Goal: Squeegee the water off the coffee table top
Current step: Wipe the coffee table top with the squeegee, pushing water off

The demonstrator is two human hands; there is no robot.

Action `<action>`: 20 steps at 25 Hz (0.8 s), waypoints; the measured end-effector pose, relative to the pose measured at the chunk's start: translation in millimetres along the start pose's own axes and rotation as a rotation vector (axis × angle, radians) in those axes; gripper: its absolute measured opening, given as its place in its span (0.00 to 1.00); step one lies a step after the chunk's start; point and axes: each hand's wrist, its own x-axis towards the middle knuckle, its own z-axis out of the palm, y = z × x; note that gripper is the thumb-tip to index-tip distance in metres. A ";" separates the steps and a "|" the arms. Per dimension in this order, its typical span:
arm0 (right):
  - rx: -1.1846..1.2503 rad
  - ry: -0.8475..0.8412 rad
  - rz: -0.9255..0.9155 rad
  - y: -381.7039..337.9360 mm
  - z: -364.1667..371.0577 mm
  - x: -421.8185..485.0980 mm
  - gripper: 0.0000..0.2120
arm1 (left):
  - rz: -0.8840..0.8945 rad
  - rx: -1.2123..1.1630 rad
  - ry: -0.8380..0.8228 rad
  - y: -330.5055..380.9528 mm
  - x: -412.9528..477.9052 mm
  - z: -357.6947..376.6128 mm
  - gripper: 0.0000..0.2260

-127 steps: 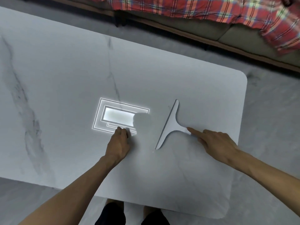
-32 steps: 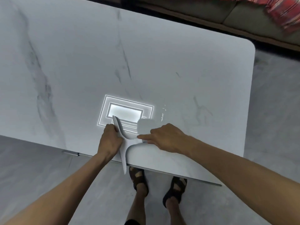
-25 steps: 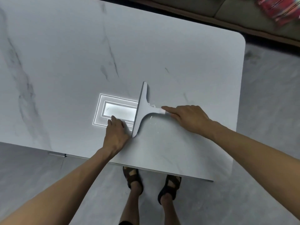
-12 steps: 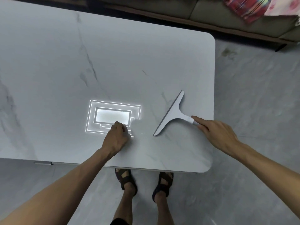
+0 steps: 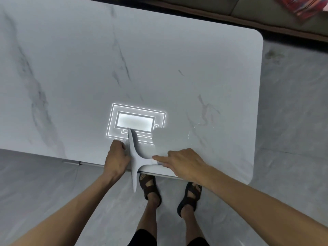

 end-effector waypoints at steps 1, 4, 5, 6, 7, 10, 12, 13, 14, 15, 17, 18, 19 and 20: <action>-0.021 -0.005 -0.020 -4.1 4.9 5.5 0.21 | 0.025 0.010 -0.010 -3.8 -1.6 3.3 0.04; -0.039 0.043 0.001 4.4 16.5 1.9 0.21 | 0.156 0.120 -0.035 -4.5 -9.0 20.0 0.07; -0.031 0.061 0.026 12.0 19.7 -6.4 0.21 | 0.195 0.174 -0.035 -2.0 -11.8 27.4 0.06; -0.018 0.072 0.058 20.9 22.1 -17.4 0.21 | 0.220 0.229 -0.044 1.0 -14.6 35.5 0.05; -0.002 0.079 0.090 31.1 23.6 -30.9 0.20 | 0.236 0.283 -0.066 5.3 -18.3 44.2 0.07; 0.031 0.072 0.173 62.1 25.5 -76.6 0.19 | 0.263 0.383 -0.140 23.5 -36.2 68.7 0.15; 0.020 0.070 0.205 83.9 27.1 -109.4 0.19 | 0.261 0.381 -0.162 38.8 -52.2 87.0 0.16; -0.005 0.076 0.219 95.2 27.7 -125.1 0.19 | 0.251 0.381 -0.173 46.3 -59.9 97.1 0.17; -0.029 0.078 0.233 106.2 27.3 -139.4 0.19 | 0.239 0.390 -0.183 53.0 -67.1 107.1 0.18; -0.034 0.075 0.249 116.7 26.5 -152.7 0.19 | 0.227 0.404 -0.191 58.3 -73.8 116.6 0.18; -0.020 0.058 0.273 136.2 23.2 -175.4 0.20 | 0.207 0.416 -0.183 66.0 -83.5 131.4 0.19; -0.024 0.053 0.279 142.8 21.4 -184.6 0.20 | 0.204 0.406 -0.168 68.4 -86.6 135.6 0.18; -0.038 0.048 0.281 148.8 18.7 -193.2 0.20 | 0.207 0.380 -0.150 71.2 -90.3 139.3 0.17; -0.049 0.047 0.283 153.5 15.6 -199.8 0.19 | 0.219 0.335 -0.135 73.4 -93.7 141.7 0.16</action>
